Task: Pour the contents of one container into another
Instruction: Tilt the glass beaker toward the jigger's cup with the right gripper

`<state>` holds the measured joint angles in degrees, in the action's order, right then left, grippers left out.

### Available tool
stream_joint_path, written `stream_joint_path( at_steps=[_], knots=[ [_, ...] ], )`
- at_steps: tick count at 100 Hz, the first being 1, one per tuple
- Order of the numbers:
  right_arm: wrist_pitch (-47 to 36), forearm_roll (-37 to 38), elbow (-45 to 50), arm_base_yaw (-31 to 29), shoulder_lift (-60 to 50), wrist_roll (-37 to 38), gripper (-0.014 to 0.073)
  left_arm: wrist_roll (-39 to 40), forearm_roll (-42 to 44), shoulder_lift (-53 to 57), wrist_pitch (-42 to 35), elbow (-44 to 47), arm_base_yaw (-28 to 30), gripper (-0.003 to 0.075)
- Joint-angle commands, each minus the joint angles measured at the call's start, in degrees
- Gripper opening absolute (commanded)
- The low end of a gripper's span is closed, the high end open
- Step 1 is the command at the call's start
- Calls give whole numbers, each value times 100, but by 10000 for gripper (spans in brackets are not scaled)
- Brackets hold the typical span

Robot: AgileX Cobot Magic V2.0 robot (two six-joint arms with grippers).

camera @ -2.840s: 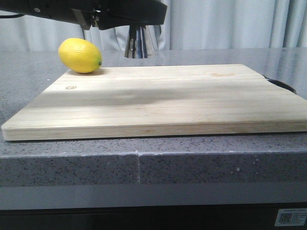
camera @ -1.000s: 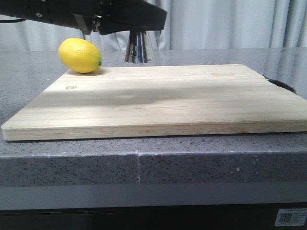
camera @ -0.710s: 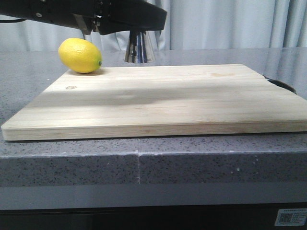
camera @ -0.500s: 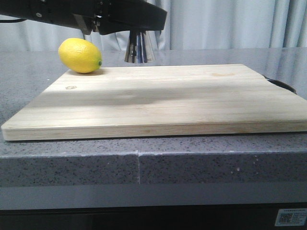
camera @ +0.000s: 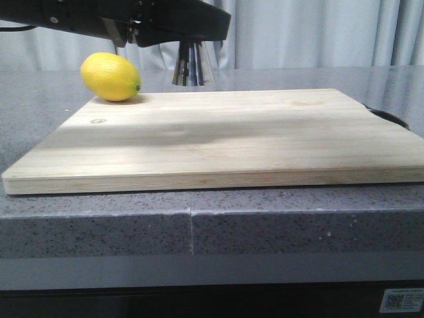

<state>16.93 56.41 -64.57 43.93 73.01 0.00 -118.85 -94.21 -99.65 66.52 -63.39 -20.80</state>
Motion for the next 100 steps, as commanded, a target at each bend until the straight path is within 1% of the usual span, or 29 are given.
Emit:
stream_joint_path(
  at_steps=[1,46,100],
  knots=[
    [-191,211,-218,-2,-148,0,206,28,-439,228,314,-167,-57,-19],
    [-191,318,-218,-2,-148,0,206,28,-484,228,140,-167,-46,-19],
    [-176,318,-218,-2,-122,-242,206,28,-498,228,109,-167,-46,-19]
  ],
)
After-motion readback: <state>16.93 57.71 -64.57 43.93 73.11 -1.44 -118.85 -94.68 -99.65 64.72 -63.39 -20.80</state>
